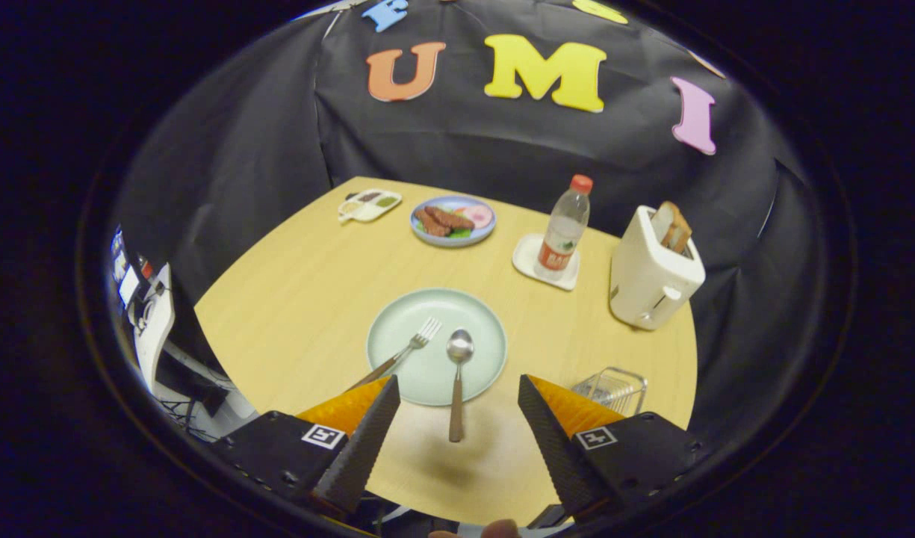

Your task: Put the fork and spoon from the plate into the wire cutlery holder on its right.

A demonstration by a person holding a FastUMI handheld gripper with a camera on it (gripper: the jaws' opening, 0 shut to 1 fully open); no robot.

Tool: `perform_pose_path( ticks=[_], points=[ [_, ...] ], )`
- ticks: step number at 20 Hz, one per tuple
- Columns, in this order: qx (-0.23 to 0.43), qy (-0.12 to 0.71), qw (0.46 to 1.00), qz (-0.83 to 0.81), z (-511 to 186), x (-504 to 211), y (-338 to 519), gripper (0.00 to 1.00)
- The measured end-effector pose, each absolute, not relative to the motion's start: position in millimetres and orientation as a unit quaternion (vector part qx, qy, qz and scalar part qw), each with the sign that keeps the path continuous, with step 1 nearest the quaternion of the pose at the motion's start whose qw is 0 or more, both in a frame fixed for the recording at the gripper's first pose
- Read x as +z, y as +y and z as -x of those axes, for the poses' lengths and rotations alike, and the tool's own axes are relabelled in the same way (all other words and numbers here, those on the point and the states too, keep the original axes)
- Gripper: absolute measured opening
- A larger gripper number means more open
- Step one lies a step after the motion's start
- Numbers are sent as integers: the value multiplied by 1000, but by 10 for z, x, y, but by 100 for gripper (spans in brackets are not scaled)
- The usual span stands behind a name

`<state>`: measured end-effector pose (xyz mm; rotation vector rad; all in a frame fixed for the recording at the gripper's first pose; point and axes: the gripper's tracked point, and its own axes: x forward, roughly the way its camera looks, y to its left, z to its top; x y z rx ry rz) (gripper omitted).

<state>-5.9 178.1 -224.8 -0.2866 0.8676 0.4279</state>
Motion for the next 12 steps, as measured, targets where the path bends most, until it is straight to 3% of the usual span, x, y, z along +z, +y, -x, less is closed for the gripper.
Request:
perform_pose_path(
  ticks=[5,10,11,12],
  points=[
    [181,543,810,126,67,-2879,1731,96],
    [176,608,762,138,46,-3342,1669,95],
    [175,613,758,139,28,-3391,1670,91],
    [175,615,756,141,11,-3437,1673,79]
  ],
)
